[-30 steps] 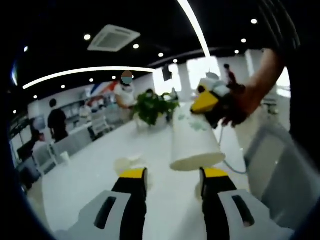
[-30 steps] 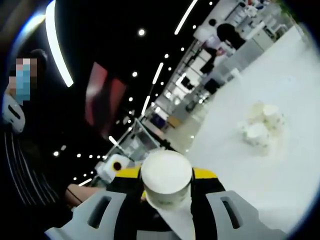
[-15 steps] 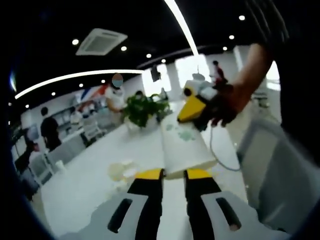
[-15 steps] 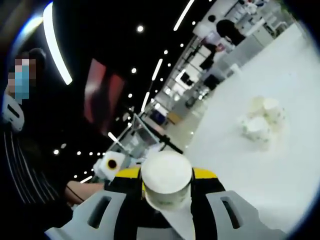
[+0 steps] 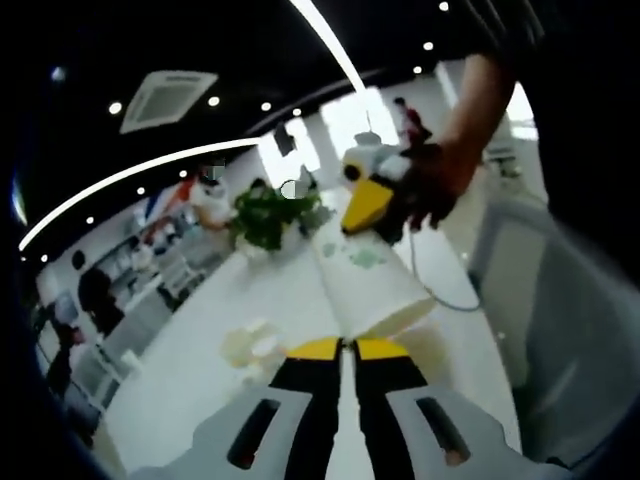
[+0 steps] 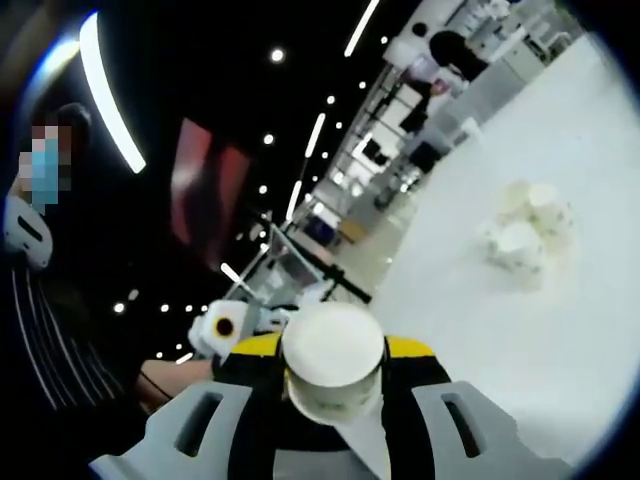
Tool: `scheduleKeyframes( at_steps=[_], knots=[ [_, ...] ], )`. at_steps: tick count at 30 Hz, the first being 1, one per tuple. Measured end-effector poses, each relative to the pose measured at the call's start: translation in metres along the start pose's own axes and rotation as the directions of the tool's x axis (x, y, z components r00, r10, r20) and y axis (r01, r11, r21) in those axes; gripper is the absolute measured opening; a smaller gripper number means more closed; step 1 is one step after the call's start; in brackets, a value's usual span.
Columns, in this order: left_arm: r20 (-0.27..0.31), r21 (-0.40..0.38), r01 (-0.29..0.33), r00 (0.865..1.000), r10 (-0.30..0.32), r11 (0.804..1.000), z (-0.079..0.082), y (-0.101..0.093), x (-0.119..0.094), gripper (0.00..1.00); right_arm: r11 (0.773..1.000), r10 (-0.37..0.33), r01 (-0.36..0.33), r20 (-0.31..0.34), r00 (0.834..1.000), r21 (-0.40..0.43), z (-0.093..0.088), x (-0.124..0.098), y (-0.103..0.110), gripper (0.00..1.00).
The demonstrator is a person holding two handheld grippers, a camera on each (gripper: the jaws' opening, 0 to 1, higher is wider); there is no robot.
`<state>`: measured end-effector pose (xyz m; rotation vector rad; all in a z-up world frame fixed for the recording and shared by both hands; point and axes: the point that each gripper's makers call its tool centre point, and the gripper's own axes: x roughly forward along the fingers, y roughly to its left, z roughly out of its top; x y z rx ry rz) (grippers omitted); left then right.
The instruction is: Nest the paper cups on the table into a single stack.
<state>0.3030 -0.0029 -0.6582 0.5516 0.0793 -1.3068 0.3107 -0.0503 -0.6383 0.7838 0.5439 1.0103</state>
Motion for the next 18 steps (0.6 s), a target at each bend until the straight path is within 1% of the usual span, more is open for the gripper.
scheduleKeyframes(
  at_steps=[5,10,13,18],
  knots=[
    [-0.014,0.025,0.021,1.000,-0.021,0.999,-0.0020,-0.0010,0.0000,0.01,1.000,0.008,-0.008,-0.007,1.000,0.007,-0.0016,-0.0007,-0.0003,0.35],
    [-0.019,0.044,0.031,0.999,-0.030,0.999,-0.0009,0.0001,-0.0007,0.01,1.000,0.020,-0.020,0.002,1.000,0.023,-0.0002,-0.0007,0.0009,0.35],
    [-0.026,0.067,0.039,0.999,-0.037,0.997,-0.0005,0.0001,-0.0011,0.01,0.999,0.025,-0.025,0.005,1.000,0.022,0.0006,-0.0002,0.0010,0.35],
    [-0.032,0.084,0.054,0.998,-0.051,0.995,0.0015,0.0001,-0.0026,0.00,0.999,0.036,-0.037,0.012,0.999,0.017,0.0020,-0.0013,0.0010,0.35]
  ],
)
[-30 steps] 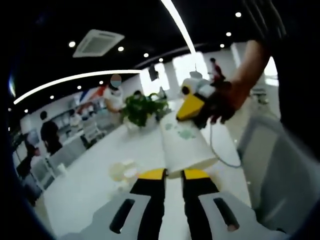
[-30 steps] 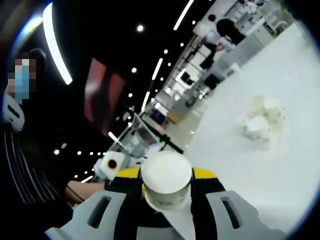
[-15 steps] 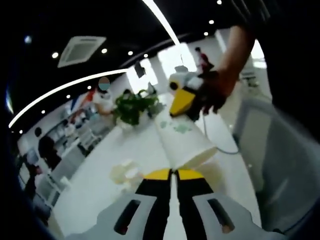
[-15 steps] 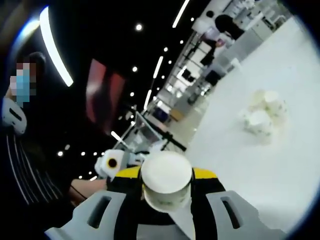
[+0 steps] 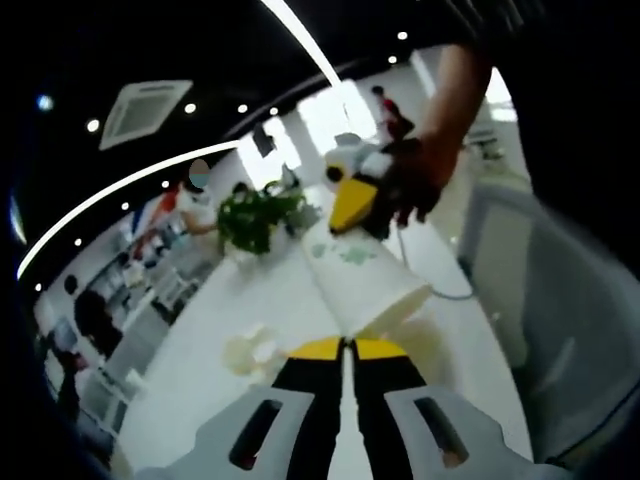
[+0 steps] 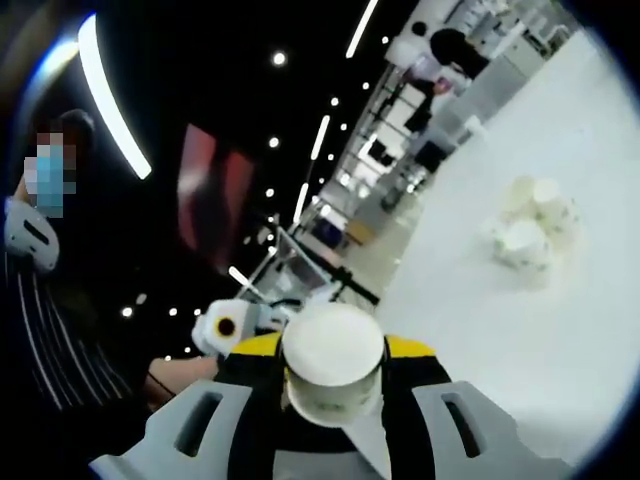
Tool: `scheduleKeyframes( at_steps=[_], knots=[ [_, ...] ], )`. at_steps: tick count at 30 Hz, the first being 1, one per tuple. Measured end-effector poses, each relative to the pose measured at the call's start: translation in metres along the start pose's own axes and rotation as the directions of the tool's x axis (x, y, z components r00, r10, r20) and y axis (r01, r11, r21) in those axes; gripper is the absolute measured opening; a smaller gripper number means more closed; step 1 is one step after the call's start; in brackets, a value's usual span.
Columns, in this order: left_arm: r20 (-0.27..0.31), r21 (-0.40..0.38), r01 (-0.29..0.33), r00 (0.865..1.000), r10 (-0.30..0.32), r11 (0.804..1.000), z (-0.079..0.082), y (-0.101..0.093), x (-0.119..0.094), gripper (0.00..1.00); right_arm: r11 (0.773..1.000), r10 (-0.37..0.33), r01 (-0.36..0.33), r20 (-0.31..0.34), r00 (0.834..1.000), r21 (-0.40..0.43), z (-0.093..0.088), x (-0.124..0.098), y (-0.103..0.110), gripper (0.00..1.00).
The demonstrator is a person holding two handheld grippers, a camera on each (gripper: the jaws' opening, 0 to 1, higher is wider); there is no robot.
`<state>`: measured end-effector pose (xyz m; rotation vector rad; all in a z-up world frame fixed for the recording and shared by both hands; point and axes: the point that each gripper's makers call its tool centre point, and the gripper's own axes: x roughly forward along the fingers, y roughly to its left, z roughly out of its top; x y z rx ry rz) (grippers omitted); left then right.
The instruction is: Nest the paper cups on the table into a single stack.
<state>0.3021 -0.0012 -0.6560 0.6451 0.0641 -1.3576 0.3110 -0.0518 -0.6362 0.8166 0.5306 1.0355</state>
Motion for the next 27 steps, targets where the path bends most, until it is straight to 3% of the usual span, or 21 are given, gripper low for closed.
scheduleKeyframes(
  at_steps=[10,14,20,24,27],
  knots=[
    [-0.013,0.012,0.046,0.999,-0.045,0.999,0.005,-0.004,-0.002,0.00,1.000,0.013,-0.012,0.015,1.000,-0.027,0.002,-0.001,0.006,0.35],
    [-0.017,-0.002,0.072,0.997,-0.072,0.997,0.004,-0.009,-0.002,0.00,0.996,0.000,0.001,0.008,1.000,-0.086,0.003,-0.002,0.004,0.36],
    [-0.023,-0.075,0.115,0.993,-0.117,0.991,0.003,-0.019,-0.003,0.01,0.993,-0.012,0.011,-0.005,1.000,-0.117,0.001,-0.003,0.002,0.36],
    [-0.014,-0.078,0.148,0.989,-0.149,0.986,0.007,-0.026,-0.004,0.00,0.989,-0.012,0.003,-0.056,0.998,-0.148,-0.008,-0.005,0.000,0.19],
    [0.002,-0.113,0.147,0.989,-0.148,0.983,0.010,-0.028,-0.002,0.00,0.988,-0.021,0.012,-0.056,0.998,-0.157,-0.009,-0.005,-0.002,0.19]
  ],
)
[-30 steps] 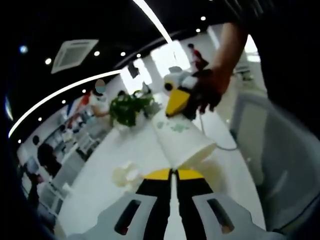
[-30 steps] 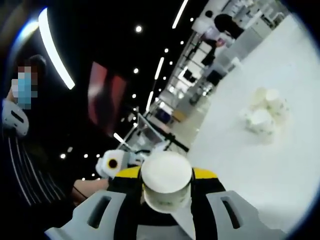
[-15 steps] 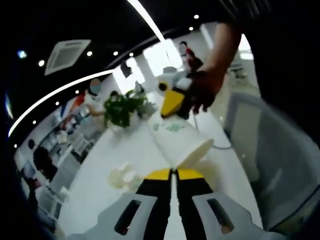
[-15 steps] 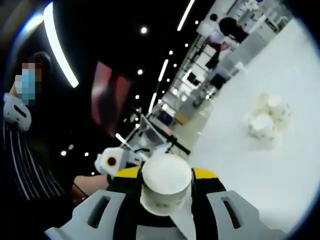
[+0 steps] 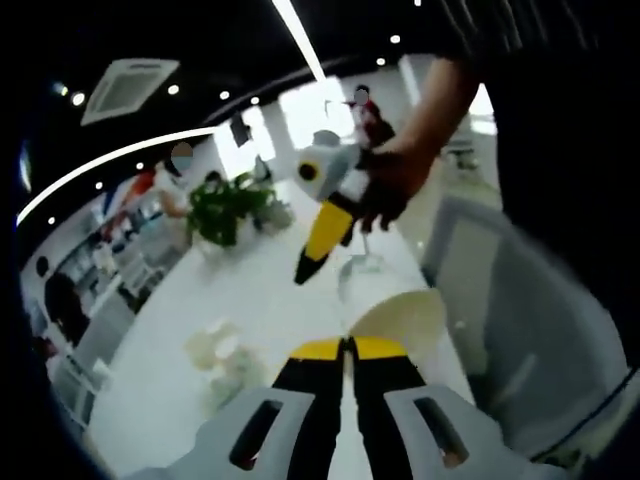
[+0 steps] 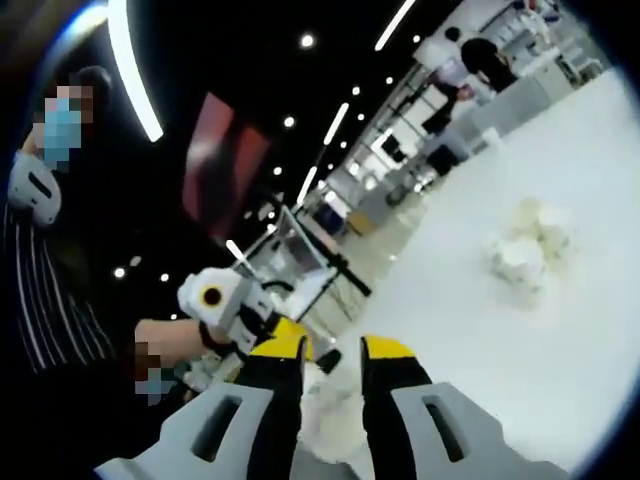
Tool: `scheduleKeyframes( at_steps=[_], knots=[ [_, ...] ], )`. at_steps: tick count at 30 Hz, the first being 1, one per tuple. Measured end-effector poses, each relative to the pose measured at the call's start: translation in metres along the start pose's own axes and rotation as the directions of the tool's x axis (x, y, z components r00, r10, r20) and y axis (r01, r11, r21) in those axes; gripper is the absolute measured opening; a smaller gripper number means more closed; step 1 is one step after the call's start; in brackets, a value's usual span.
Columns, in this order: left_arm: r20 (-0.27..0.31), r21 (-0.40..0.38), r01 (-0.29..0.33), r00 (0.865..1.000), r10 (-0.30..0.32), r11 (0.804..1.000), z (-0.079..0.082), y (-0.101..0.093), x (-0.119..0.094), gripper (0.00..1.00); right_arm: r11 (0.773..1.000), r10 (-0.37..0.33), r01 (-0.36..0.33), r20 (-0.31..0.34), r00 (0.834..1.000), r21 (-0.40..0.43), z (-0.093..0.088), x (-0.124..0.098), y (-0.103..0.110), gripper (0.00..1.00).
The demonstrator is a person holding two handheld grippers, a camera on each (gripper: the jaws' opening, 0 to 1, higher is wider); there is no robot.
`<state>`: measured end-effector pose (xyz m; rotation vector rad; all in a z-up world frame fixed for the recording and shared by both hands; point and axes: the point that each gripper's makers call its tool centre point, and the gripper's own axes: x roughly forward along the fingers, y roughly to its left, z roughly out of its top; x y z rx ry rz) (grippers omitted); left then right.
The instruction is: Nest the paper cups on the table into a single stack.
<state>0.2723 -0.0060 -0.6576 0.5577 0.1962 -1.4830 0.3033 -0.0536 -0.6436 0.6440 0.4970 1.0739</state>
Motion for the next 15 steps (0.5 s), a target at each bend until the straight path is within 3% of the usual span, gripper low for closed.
scheduleKeyframes(
  at_steps=[12,15],
  knots=[
    [-0.035,-0.041,0.020,0.999,-0.022,0.999,-0.0011,0.0007,0.0043,0.00,1.000,-0.009,0.009,0.016,1.000,-0.002,0.0086,-0.0030,-0.0041,0.23],
    [-0.044,-0.060,0.030,0.998,-0.032,0.998,0.0030,0.0020,0.0036,0.00,0.999,-0.013,0.013,0.004,1.000,-0.034,0.0068,-0.0055,-0.0045,0.24]
  ],
)
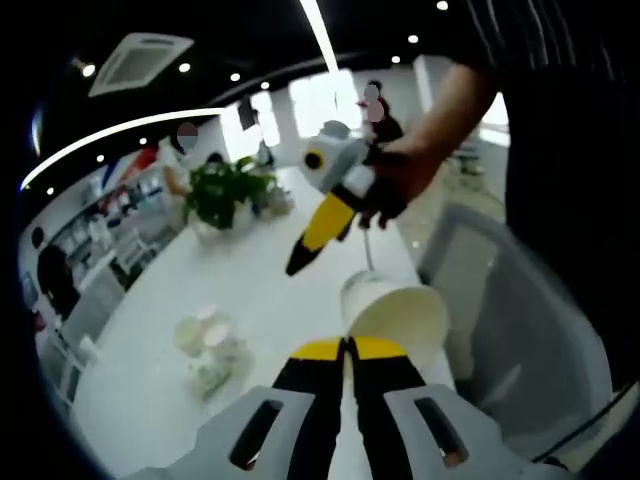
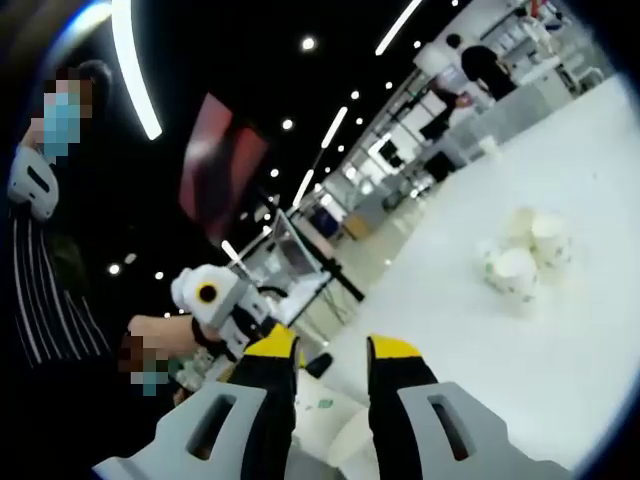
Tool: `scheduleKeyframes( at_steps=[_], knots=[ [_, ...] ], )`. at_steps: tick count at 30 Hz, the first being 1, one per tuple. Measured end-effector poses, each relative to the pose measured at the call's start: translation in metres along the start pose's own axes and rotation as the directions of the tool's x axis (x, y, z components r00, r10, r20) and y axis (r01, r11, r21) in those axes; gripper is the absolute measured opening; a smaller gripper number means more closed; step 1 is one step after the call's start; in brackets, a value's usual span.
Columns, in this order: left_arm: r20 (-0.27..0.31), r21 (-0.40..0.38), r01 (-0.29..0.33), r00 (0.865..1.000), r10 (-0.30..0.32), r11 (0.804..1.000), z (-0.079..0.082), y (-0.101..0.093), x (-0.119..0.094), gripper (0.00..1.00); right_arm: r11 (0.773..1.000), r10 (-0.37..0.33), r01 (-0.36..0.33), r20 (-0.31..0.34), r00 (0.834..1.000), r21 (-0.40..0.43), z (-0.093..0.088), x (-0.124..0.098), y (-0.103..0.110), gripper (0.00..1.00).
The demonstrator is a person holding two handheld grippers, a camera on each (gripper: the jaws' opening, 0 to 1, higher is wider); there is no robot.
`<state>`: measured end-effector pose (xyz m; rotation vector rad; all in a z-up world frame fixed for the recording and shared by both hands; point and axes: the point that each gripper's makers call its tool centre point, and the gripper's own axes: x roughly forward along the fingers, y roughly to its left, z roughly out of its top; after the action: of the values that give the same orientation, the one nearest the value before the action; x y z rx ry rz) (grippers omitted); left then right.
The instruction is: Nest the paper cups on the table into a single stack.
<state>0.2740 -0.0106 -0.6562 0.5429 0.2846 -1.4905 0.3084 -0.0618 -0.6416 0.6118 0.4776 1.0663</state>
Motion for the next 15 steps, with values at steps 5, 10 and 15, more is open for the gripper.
scheduleKeyframes(
  at_steps=[5,10,15],
  knots=[
    [-0.017,0.000,0.027,0.999,-0.027,1.000,0.010,-0.001,-0.001,0.00,0.993,0.028,-0.032,-0.035,0.999,-0.110,-0.003,-0.005,0.012,0.28],
    [-0.034,-0.010,0.039,0.999,-0.039,0.999,0.012,0.001,-0.001,0.00,0.973,0.039,-0.060,-0.096,0.995,-0.223,-0.011,-0.009,0.021,0.32],
    [-0.055,-0.015,0.051,0.997,-0.051,0.999,0.013,0.002,0.002,0.00,0.960,0.055,-0.089,-0.131,0.990,-0.267,-0.019,-0.013,0.027,0.35]
  ],
)
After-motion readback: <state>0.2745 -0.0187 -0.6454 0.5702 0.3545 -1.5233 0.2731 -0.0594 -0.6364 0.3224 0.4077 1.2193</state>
